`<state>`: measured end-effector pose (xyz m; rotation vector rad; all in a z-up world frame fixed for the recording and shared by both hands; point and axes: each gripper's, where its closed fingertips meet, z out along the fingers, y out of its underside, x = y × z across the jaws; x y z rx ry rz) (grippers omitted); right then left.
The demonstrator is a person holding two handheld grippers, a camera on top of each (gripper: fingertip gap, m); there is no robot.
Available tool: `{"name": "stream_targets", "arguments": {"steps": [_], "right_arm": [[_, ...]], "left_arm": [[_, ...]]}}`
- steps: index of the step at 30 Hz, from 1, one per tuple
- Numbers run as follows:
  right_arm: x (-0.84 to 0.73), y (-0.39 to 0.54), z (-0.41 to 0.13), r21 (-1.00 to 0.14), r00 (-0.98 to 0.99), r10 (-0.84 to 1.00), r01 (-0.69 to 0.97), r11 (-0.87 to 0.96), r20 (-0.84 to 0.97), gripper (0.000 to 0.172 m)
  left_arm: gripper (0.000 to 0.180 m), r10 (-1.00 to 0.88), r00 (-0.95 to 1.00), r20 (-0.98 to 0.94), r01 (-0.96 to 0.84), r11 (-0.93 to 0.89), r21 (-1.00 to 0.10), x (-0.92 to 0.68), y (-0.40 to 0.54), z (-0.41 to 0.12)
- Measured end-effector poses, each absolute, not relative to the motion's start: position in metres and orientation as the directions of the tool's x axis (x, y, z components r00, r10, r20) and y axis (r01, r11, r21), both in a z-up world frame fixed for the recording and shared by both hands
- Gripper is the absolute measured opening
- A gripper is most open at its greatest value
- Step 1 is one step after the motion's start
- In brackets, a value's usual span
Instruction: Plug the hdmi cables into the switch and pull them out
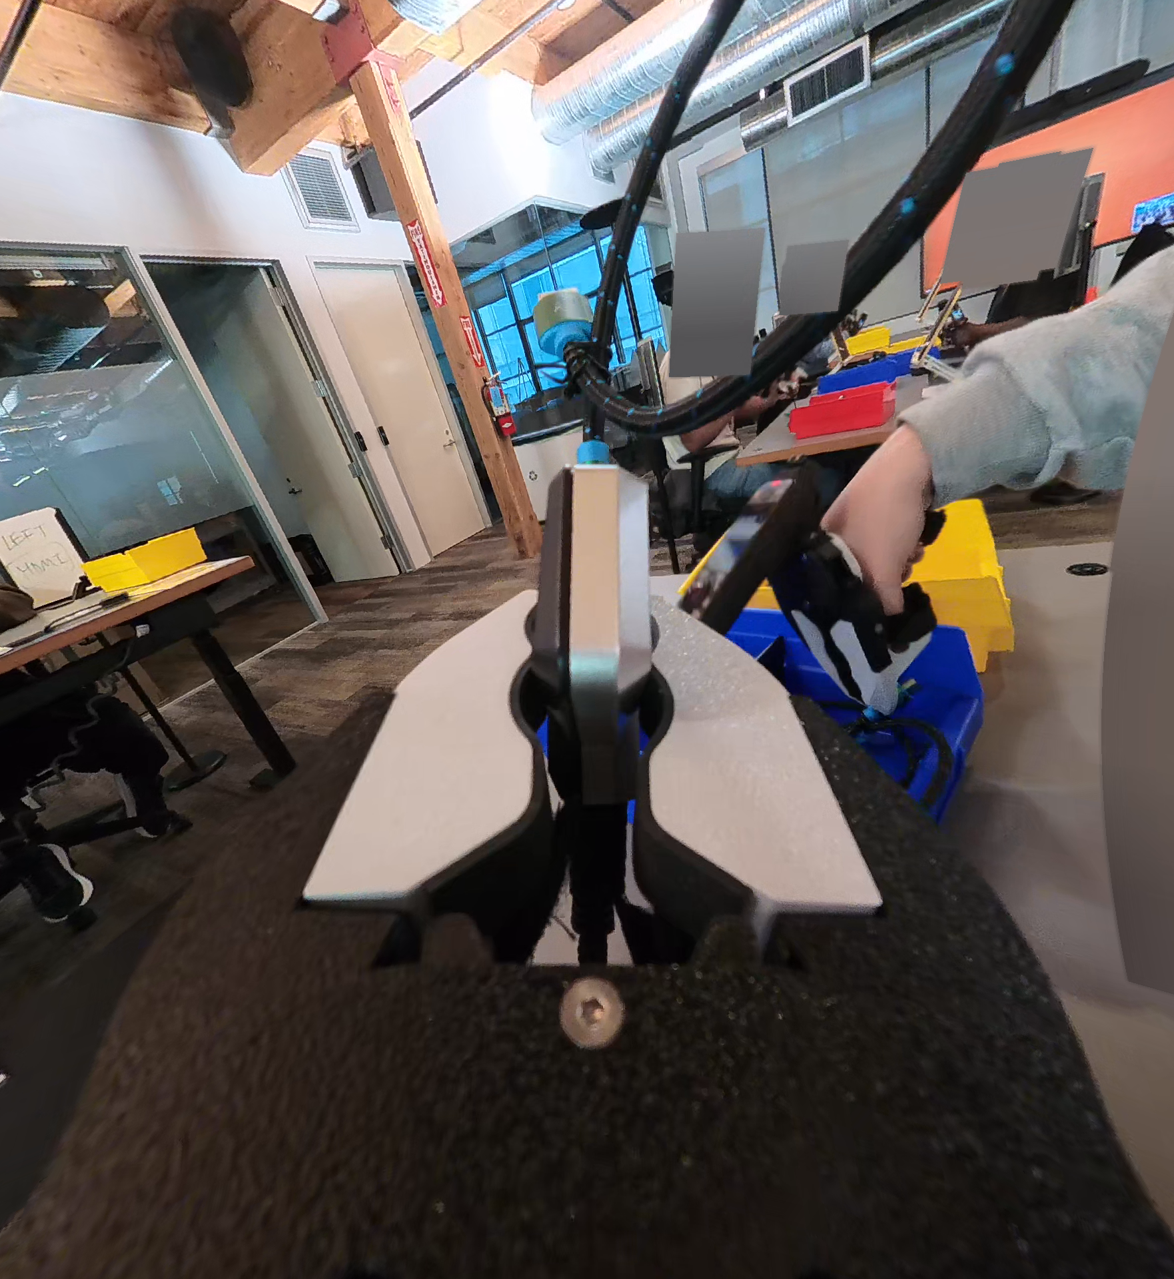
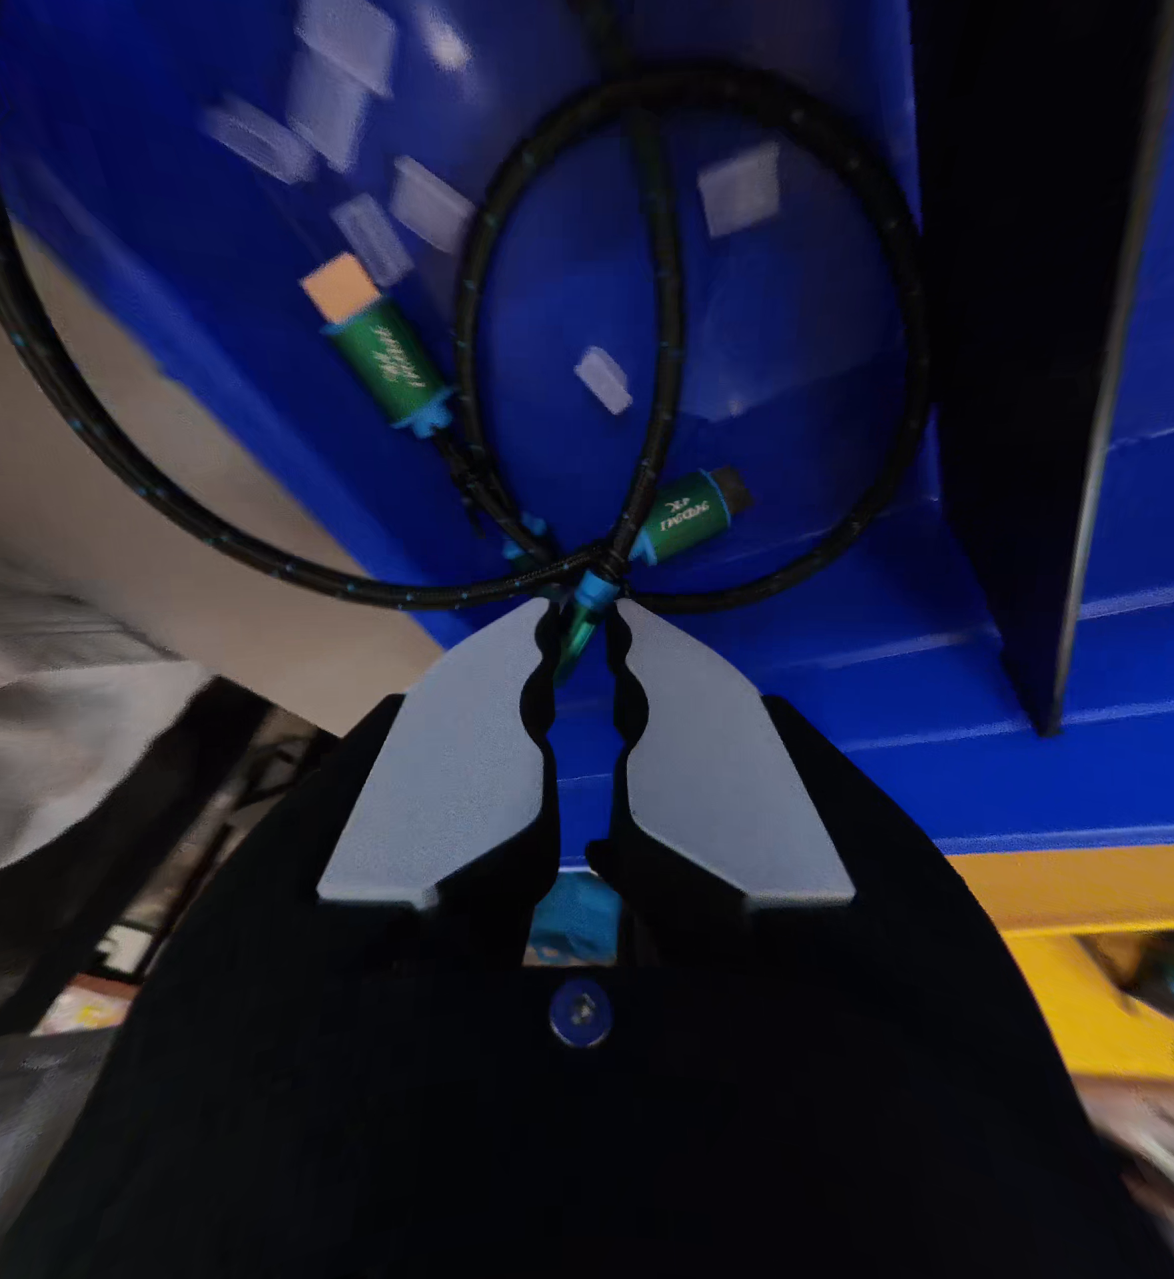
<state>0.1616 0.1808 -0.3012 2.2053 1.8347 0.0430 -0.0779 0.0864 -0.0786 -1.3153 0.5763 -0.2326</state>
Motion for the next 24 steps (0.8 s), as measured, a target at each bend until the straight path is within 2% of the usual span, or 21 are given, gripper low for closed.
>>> {"name": "stream_targets", "arguments": {"steps": [5,11,14,20,24], "right_arm": [[0.153,0.177,-0.272,-0.007,0.323,0.891,0.939,-0.343,-0.318,0.009],[0.151,0.179,-0.242,-0.302,0.339,0.828,0.814,-0.496,-0.447,0.007],[0.153,0.179,-0.233,-0.441,0.317,0.867,0.762,-0.474,-0.385,0.007],[0.145,0.133,-0.200,-0.712,0.160,0.946,0.626,-0.319,-0.283,0.007],[0.146,0.122,-0.191,-0.818,0.182,0.971,0.529,-0.227,-0.152,0.005]], "left_arm": [[0.022,-0.495,0.838,-0.228,-0.114,0.251,-0.961,-0.082,0.086,-0.077],[0.022,-0.524,0.828,-0.201,-0.082,0.241,-0.967,-0.079,0.086,-0.078],[0.022,-0.534,0.822,-0.195,-0.077,0.236,-0.969,-0.076,0.087,-0.080],[0.021,-0.548,0.812,-0.199,-0.079,0.234,-0.969,-0.070,0.086,-0.081],[0.022,-0.577,0.794,-0.193,-0.075,0.222,-0.972,-0.060,0.087,-0.084]]}}
